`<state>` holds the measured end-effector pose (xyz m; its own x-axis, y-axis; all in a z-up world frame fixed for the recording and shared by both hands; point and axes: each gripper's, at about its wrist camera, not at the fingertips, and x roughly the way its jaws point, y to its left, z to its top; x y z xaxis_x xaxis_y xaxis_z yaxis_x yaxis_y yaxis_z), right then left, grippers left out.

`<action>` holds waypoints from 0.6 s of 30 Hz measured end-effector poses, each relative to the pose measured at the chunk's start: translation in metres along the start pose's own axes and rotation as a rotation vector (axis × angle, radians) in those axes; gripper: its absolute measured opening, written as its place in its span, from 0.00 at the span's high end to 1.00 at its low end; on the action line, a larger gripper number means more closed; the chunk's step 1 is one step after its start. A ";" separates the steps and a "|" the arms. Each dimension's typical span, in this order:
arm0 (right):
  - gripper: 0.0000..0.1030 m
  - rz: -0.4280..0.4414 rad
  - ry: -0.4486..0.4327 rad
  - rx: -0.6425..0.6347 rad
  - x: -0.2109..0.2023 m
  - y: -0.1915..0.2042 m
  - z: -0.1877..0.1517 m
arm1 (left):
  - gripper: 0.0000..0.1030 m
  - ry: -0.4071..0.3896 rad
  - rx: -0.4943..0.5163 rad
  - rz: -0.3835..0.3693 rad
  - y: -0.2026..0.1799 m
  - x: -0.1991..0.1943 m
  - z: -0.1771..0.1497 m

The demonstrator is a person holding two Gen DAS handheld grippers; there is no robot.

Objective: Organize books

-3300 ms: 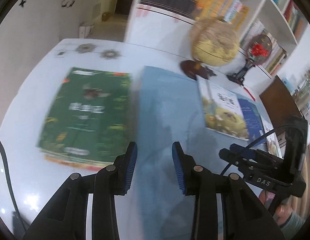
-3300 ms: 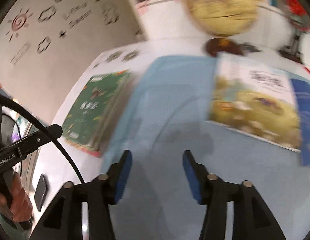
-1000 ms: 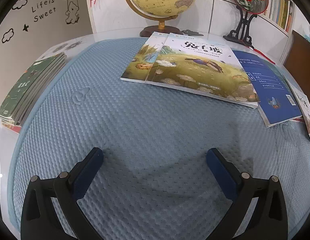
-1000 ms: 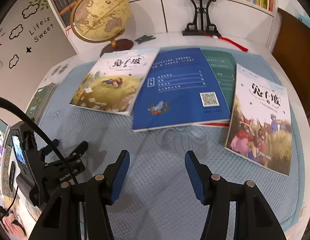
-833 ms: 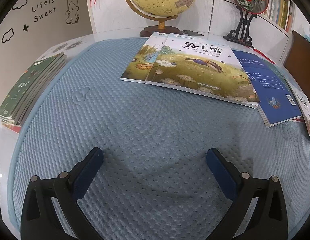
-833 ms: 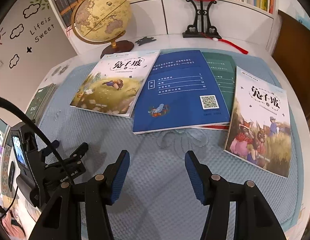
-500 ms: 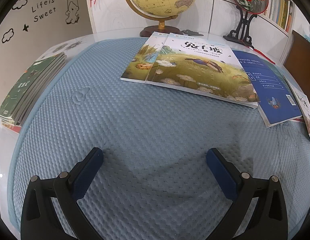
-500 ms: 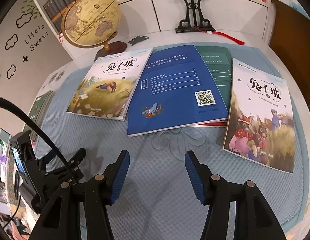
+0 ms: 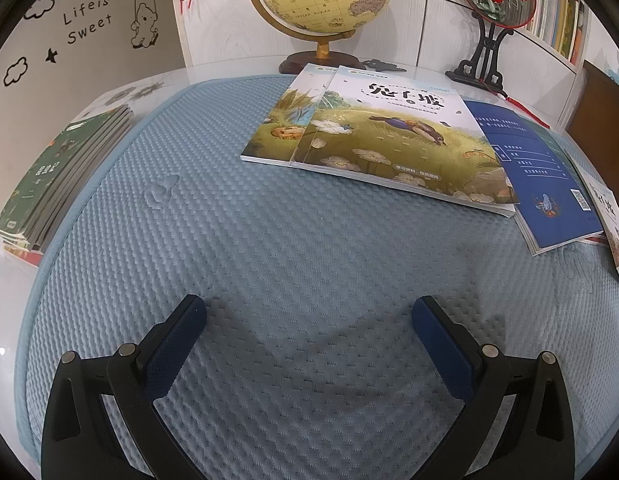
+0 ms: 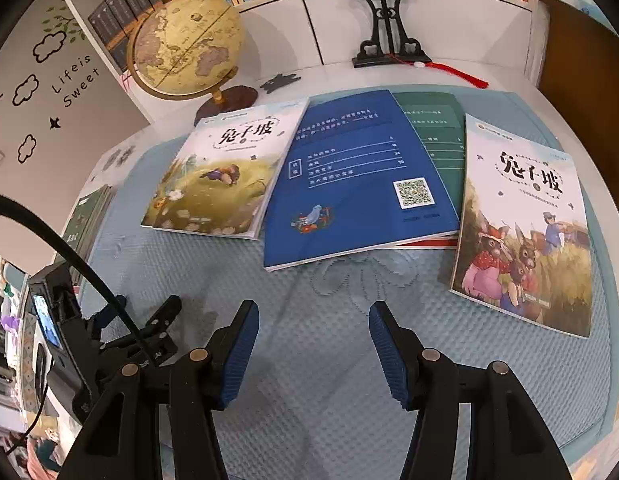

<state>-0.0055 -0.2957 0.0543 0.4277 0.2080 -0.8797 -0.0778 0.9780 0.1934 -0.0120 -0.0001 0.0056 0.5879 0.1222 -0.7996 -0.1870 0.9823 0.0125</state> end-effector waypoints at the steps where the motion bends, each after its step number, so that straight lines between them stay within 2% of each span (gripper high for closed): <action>1: 0.46 0.001 -0.003 -0.002 -0.001 0.001 0.000 | 0.00 0.000 0.000 0.000 0.000 0.000 0.000; 18: 0.46 0.010 -0.003 0.005 -0.003 0.001 -0.004 | 0.00 0.001 0.000 -0.001 0.000 0.000 0.000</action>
<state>-0.0103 -0.2950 0.0560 0.4294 0.2180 -0.8764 -0.0782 0.9758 0.2044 -0.0119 0.0001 0.0054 0.5876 0.1215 -0.8000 -0.1867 0.9823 0.0121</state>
